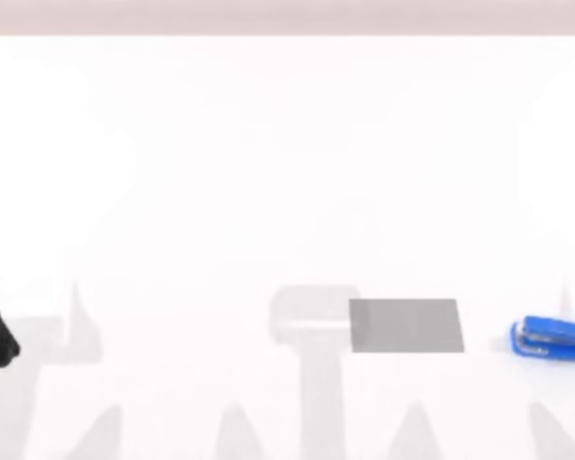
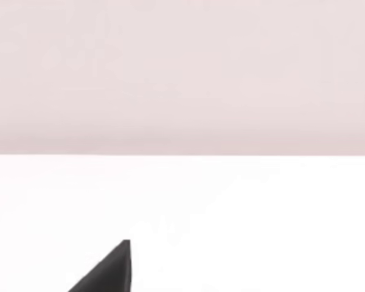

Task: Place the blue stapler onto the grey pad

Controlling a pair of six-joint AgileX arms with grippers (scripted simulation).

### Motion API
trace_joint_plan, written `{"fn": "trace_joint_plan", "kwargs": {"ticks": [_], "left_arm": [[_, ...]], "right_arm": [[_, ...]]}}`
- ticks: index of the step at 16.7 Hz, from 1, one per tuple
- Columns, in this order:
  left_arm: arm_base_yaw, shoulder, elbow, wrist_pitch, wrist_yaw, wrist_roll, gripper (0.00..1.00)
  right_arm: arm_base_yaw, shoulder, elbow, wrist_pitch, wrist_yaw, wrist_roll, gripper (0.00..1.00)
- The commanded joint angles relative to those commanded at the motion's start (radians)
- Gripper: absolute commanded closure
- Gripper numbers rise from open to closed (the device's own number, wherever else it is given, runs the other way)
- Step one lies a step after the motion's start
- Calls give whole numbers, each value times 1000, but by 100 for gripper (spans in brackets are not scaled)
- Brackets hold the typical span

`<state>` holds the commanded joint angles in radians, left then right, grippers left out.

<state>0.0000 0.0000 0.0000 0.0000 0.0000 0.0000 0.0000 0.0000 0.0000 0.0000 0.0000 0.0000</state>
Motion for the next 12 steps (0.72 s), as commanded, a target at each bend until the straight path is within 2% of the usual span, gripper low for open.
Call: {"fn": "trace_joint_plan", "kwargs": {"ticks": [5, 8, 12], "left_arm": [[0, 0, 0, 0, 0, 0, 0], [0, 0, 0, 0, 0, 0, 0], [0, 0, 0, 0, 0, 0, 0]], "right_arm": [[18, 64, 61, -53, -3, -53, 0], [54, 223, 197, -172, -4, -171, 0], [118, 572, 443, -396, -2, -391, 0]]}}
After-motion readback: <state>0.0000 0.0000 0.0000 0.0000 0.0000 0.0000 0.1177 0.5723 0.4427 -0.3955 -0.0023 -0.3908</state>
